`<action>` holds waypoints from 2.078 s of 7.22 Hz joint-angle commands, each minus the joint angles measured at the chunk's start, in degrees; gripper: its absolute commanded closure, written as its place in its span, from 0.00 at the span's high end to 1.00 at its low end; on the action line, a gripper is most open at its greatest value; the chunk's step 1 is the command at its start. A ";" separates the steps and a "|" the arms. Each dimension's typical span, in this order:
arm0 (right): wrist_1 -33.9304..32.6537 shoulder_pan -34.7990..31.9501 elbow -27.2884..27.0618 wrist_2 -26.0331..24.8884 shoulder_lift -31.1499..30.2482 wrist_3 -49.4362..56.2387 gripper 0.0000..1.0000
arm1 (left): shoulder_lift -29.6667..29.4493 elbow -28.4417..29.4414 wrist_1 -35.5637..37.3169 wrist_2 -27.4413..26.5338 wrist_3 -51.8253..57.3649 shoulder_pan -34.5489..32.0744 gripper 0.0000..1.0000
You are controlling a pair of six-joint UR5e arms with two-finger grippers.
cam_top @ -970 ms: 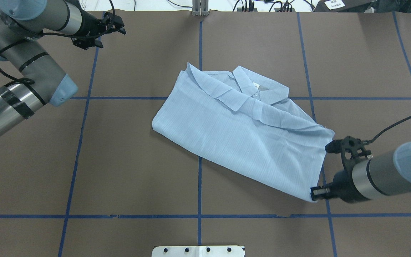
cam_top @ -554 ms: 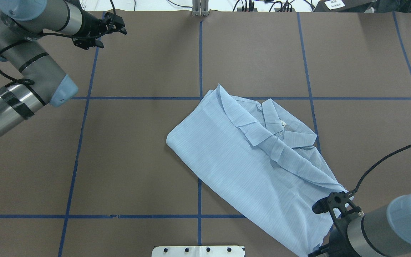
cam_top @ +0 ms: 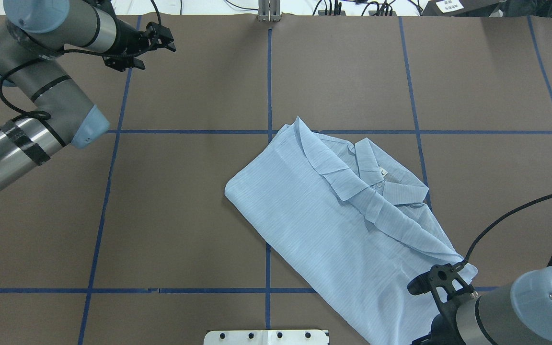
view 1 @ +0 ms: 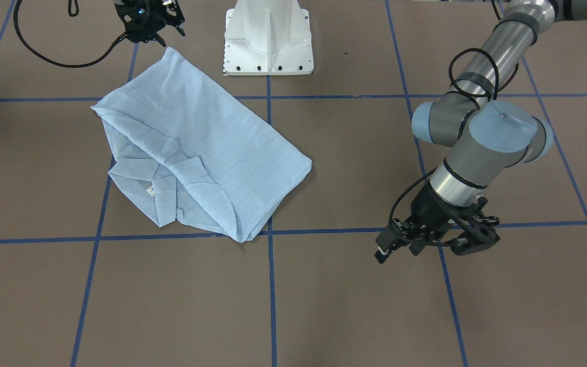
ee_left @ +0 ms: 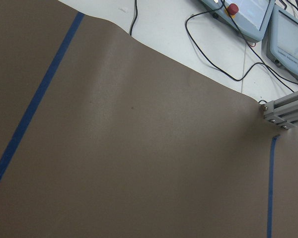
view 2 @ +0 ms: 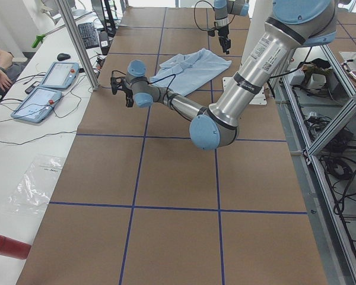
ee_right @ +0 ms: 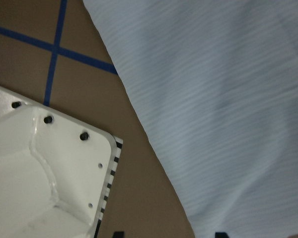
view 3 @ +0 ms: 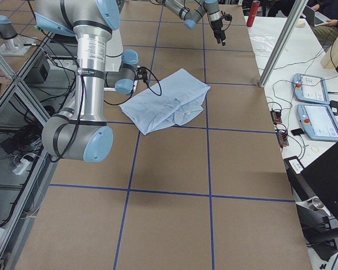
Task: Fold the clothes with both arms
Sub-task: 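Release the bundle with the right gripper while the left gripper moves toward it, then push the bundle's far corner with the left gripper to straighten it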
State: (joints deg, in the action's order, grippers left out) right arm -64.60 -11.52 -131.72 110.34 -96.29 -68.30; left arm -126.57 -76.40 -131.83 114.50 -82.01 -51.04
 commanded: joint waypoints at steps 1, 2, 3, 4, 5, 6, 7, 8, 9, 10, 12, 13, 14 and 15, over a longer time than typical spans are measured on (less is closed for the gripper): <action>0.00 -7.78 1.20 -2.40 3.47 0.10 1.00 | -0.08 -9.76 11.27 -0.59 -4.70 6.62 0.99; -0.09 -11.21 2.60 -3.71 4.52 0.10 1.00 | -0.17 -13.82 16.03 -1.03 -7.78 9.61 0.99; 0.00 -14.29 3.83 -3.99 4.88 0.10 1.00 | -0.52 -15.25 19.04 -3.29 -11.03 13.21 0.98; 0.00 -16.23 4.19 -3.99 5.23 0.10 1.00 | -0.70 -15.10 20.37 -6.71 -12.19 16.82 0.97; 0.00 -17.30 4.19 -3.99 5.32 0.10 1.00 | -0.53 -15.09 22.47 -9.01 -12.21 18.77 0.94; 0.00 -17.48 4.80 -3.99 6.37 0.10 1.00 | -0.09 -15.01 23.28 -9.12 -12.21 19.66 0.93; 0.00 -17.48 5.85 -4.34 7.77 0.01 1.00 | 0.44 -14.40 23.29 -11.12 -12.21 22.45 0.92; 0.00 -17.48 6.04 -4.43 8.13 0.10 1.00 | 0.97 -14.30 23.29 -12.10 -12.12 23.78 0.90; 0.00 -17.57 6.04 -4.43 8.13 0.01 1.00 | 1.06 -14.30 23.29 -12.19 -12.12 24.14 0.86; 0.00 -17.57 6.04 -4.43 8.13 0.01 1.00 | 1.23 -14.39 23.29 -12.19 -12.12 24.58 0.74; 0.00 -17.75 6.13 -4.43 8.13 0.10 1.00 | 1.15 -14.48 23.29 -12.11 -12.03 24.50 0.15; 0.00 -17.75 6.13 -4.43 8.13 0.01 1.00 | 1.15 -15.09 23.29 -12.11 -11.68 24.41 0.00; 0.00 -17.83 6.13 -4.43 8.13 0.01 1.00 | 1.15 -15.09 23.37 -12.02 -11.50 24.06 0.00; 0.00 -18.01 6.13 -4.43 8.13 0.01 1.00 | 1.32 -15.53 23.72 -11.84 -11.42 22.49 0.00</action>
State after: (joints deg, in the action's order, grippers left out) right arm -64.60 -29.38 -125.60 105.91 -88.16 -68.28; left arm -125.38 -91.53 -108.40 102.49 -93.59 -27.26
